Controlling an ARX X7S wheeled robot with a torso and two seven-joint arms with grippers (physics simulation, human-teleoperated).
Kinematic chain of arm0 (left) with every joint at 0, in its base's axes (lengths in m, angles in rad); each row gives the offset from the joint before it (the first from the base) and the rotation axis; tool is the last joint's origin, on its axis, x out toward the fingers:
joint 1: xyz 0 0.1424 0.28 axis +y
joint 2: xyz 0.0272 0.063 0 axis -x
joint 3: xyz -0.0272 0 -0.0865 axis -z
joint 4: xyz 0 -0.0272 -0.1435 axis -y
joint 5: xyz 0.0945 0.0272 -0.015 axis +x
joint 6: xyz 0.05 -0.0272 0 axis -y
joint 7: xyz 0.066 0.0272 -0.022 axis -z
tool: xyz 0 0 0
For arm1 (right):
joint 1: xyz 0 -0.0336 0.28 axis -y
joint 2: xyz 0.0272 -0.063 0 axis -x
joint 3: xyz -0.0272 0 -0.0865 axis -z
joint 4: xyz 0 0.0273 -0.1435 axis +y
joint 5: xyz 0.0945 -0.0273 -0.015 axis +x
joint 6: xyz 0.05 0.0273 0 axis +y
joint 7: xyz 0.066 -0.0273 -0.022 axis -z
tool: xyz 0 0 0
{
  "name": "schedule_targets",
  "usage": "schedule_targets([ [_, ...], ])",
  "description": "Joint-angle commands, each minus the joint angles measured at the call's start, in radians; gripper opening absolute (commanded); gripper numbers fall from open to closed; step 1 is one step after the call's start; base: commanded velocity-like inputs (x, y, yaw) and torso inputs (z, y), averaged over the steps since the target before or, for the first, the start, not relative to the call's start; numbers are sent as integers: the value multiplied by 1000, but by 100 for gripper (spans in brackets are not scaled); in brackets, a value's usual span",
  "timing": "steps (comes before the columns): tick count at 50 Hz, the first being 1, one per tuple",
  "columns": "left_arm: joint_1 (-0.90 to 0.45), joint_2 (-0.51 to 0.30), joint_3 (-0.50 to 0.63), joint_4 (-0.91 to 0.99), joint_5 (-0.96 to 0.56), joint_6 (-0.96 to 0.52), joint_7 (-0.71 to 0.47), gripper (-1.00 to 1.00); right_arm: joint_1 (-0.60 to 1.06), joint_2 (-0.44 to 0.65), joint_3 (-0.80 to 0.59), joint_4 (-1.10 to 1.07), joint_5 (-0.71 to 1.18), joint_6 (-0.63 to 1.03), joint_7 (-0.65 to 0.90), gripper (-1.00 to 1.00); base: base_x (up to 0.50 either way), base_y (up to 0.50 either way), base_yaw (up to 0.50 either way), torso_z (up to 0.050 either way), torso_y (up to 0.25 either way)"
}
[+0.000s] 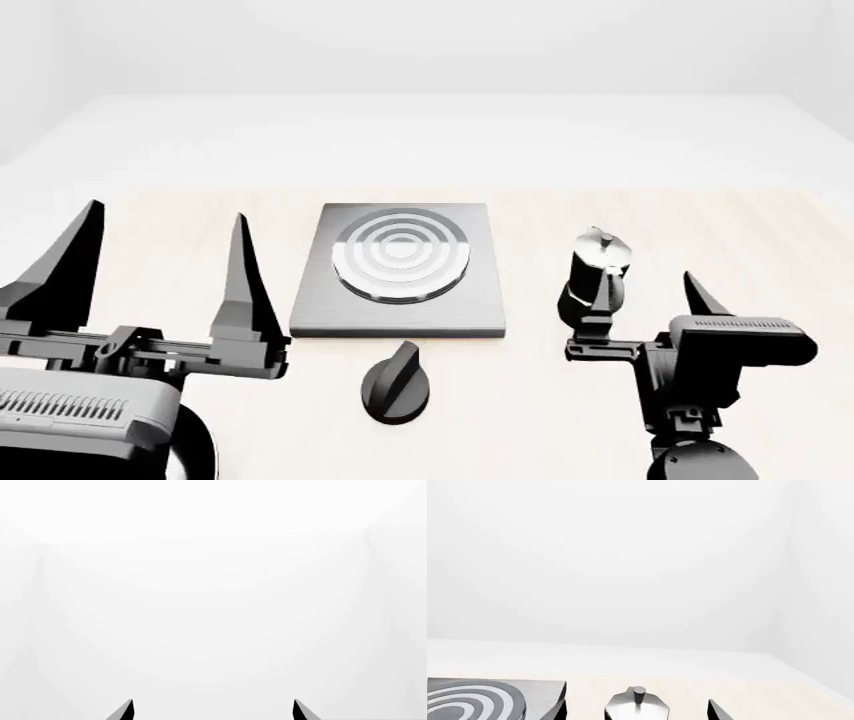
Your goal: Turn on the stove and put the moka pot on it.
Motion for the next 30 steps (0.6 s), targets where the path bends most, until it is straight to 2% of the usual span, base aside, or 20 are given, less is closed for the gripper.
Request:
schedule_targets([
  [1, 1, 4, 3, -16, -11, 15, 4, 100, 37, -26, -18, 143, -20, -56, -18, 100, 0, 0, 0, 0, 0],
  [23, -11, -3, 11, -8, -24, -5, 0, 100, 68, -49, -31, 350, -42, -143, -37, 100, 0, 0, 0, 0, 0],
  [30, -8, -1, 13, -15, -26, 6, 2, 100, 83, -55, -43, 370, -49, -125, -34, 100, 0, 0, 0, 0, 0],
])
